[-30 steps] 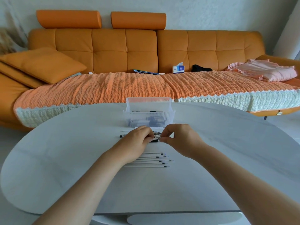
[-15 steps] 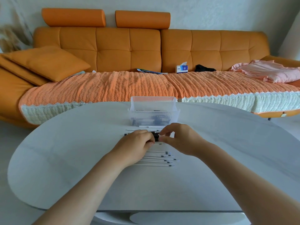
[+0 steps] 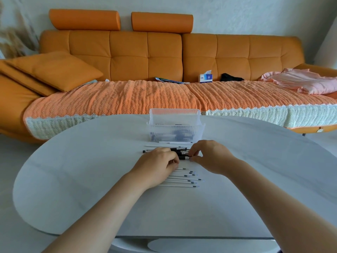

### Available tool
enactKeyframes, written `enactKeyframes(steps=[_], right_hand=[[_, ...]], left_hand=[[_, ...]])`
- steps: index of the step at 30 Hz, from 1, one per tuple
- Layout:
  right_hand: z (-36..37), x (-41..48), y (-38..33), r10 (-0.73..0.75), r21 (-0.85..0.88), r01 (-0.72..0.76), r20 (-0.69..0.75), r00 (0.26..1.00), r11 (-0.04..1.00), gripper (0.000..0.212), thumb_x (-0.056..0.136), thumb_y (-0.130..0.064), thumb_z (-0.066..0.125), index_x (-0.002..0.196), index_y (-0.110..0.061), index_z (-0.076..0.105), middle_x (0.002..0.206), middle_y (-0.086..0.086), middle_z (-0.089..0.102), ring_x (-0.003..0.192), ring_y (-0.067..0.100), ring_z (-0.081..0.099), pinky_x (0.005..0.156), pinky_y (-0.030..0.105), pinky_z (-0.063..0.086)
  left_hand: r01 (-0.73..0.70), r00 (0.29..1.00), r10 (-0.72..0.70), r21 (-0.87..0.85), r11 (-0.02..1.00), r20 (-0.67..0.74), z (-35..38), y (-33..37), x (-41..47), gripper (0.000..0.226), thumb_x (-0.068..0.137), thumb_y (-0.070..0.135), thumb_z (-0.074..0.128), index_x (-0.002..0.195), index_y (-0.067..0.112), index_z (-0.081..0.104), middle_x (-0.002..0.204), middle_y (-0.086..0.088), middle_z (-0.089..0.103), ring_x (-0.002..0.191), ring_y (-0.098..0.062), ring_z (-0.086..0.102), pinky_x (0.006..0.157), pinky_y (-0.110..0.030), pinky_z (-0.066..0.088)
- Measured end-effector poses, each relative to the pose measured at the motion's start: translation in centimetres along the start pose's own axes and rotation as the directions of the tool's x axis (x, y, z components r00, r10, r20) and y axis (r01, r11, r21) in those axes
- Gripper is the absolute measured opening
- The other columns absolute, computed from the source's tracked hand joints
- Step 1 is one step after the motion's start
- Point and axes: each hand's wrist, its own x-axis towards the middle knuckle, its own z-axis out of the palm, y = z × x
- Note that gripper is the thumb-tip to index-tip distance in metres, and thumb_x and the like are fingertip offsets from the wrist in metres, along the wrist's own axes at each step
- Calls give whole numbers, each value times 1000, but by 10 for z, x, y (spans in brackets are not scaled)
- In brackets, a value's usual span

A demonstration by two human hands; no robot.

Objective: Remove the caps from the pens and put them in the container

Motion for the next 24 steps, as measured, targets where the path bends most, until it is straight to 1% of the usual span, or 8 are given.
enactKeyframes(steps=[3,7,10,12,15,19,22,24], right_hand=[[-4,-1,2,-9,18,10,-28,1000,1000,12,95,-36,60,100,-37,70,104,-19,66,81,2,53,74,23,44],[-11,-3,3,-26,119,36,-79,997,992,10,96,-34,59,96,-37,69,99,-19,64,74,-4,54,67,17,41],[-14,-6,1,-27,237,52,-108,994,970,12,96,-30,60,91,-37,68,96,-19,65,70,-8,54,66,18,40],[-16,-8,0,-40,257,68,-113,993,964,12,96,-29,60,91,-36,68,95,-19,65,69,-9,54,65,17,39],[-17,-12,-1,-71,211,93,-109,992,973,11,96,-29,57,96,-37,66,94,-20,62,72,-4,56,66,18,40],[-12,-18,-6,-163,23,166,-78,983,986,21,96,-38,52,113,-37,64,102,-17,65,83,6,57,73,26,46],[-8,-17,-11,-215,-66,215,8,977,974,27,101,-38,40,105,-29,64,100,-8,67,89,18,60,77,40,51],[-6,-17,-11,-213,-79,215,35,976,973,28,103,-36,36,101,-25,62,96,-5,64,87,21,59,75,41,50]], left_hand=[[-23,998,22,-14,1000,-67,-1,-1,3,13,95,30,55,105,27,63,100,14,56,100,-6,48,78,-27,43],[-89,981,101,80,993,-164,-2,-4,9,24,91,26,63,114,20,63,108,7,56,106,-14,47,86,-31,44],[-98,976,126,162,982,-177,-4,-1,12,28,90,28,64,117,21,63,108,7,60,104,-17,52,83,-33,46],[-55,983,74,115,992,-168,-5,3,12,22,93,29,59,115,25,63,105,9,62,102,-15,54,78,-32,47],[-8,990,15,49,999,-144,-4,8,12,19,97,29,54,114,27,60,107,11,64,101,-14,57,74,-32,47],[-4,994,4,-2,1000,-105,-5,15,13,14,96,33,56,108,25,54,105,8,66,95,-16,60,71,-33,48],[-4,997,0,-43,999,-80,-4,19,13,12,94,33,60,101,25,55,105,9,66,96,-13,60,73,-33,48],[-1,997,-4,-63,998,-75,-5,20,13,12,94,33,61,101,24,56,106,10,66,96,-12,59,75,-32,48]])
